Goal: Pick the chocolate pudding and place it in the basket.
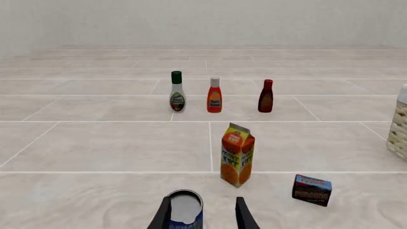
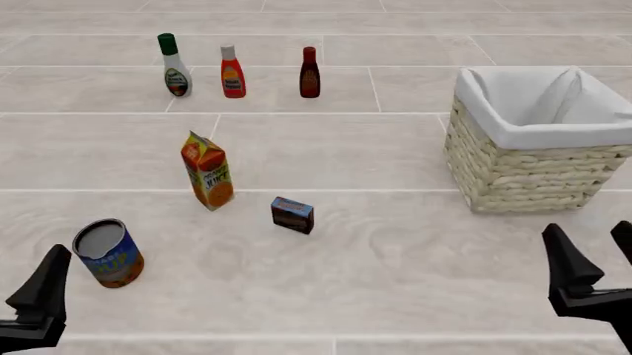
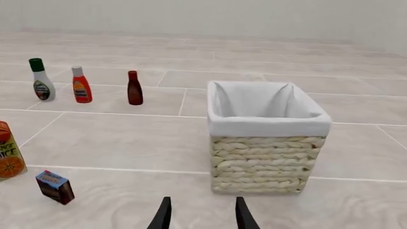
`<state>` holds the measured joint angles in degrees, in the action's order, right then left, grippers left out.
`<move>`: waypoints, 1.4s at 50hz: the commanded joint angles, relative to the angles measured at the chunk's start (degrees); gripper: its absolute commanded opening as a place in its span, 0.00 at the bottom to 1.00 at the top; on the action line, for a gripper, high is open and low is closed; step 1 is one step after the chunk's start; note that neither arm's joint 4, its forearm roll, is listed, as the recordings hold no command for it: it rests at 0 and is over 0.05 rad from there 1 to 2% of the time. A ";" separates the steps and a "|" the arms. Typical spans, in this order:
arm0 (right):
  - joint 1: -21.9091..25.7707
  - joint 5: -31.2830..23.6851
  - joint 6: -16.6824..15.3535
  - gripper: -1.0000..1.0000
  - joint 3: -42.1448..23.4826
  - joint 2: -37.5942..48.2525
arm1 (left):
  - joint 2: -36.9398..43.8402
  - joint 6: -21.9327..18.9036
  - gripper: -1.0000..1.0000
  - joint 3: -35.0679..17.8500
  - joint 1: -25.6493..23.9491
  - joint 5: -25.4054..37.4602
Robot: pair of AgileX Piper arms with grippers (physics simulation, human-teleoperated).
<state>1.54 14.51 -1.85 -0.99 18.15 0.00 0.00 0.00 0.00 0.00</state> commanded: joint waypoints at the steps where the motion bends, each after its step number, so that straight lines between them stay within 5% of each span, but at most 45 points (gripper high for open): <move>1: 1.48 7.22 -0.62 1.00 -1.89 9.49 | 0.00 0.00 1.00 0.00 0.00 0.00; 52: 14.29 19.83 -1.90 1.00 -13.04 34.42 | 0.00 0.00 1.00 0.00 0.00 0.00; 70: 17.22 18.76 0.47 1.00 -19.76 40.61 | 0.00 0.00 1.00 0.00 0.00 0.00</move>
<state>17.28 33.51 -2.74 -17.26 55.06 0.00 0.00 0.00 0.00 0.00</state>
